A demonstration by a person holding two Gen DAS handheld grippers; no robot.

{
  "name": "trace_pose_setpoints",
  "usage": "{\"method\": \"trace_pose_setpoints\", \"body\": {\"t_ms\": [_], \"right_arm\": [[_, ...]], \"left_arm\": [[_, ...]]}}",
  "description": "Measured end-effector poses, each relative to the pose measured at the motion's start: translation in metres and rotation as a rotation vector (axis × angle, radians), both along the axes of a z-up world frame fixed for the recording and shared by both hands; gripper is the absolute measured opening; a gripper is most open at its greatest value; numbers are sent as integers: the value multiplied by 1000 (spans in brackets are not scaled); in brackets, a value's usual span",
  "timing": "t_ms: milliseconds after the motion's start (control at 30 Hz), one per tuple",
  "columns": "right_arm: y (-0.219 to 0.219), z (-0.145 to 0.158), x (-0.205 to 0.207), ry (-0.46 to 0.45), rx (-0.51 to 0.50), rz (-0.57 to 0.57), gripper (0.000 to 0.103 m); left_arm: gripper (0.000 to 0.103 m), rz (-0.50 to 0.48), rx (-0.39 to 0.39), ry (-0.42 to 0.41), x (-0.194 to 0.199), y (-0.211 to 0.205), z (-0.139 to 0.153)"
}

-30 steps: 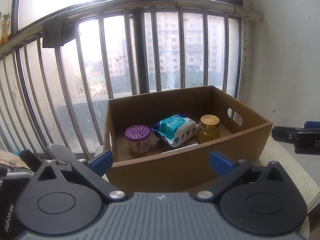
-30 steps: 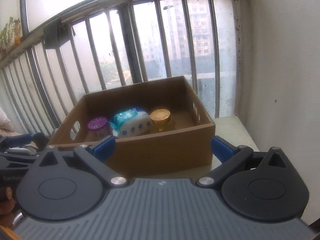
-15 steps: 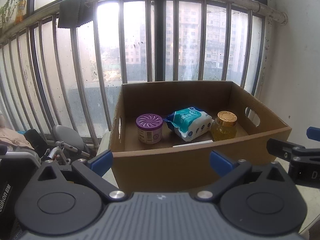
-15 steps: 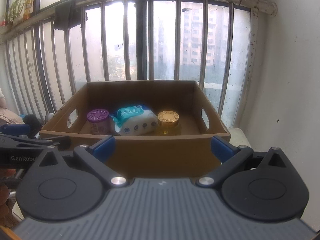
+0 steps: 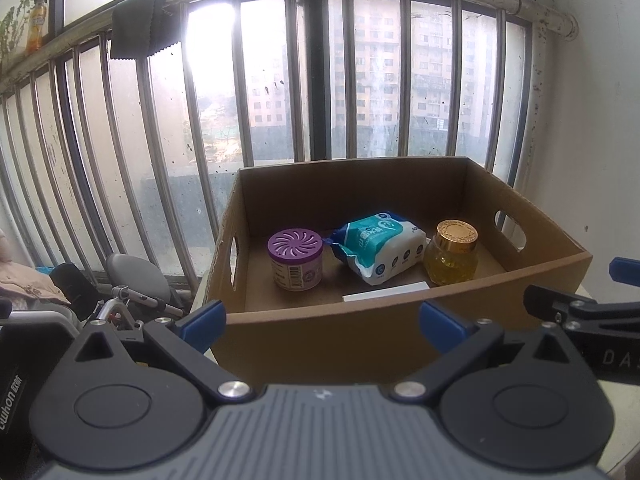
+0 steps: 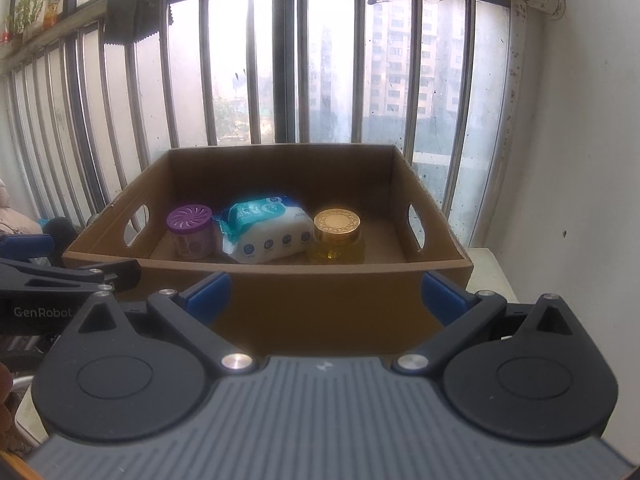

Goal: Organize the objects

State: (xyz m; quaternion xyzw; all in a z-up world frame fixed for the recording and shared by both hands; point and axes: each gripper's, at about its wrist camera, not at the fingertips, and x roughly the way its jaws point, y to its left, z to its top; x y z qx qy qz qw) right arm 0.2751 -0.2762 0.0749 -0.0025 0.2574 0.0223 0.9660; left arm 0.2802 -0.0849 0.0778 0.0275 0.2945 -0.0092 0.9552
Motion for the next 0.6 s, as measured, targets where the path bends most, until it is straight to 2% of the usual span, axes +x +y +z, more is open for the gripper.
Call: {"method": "trace_pose_setpoints", "body": {"t_ms": [600], "right_arm": [[-2, -7, 10, 27, 11, -7, 102]], "left_arm": [[103, 2, 2, 27, 9, 1, -6]]}}
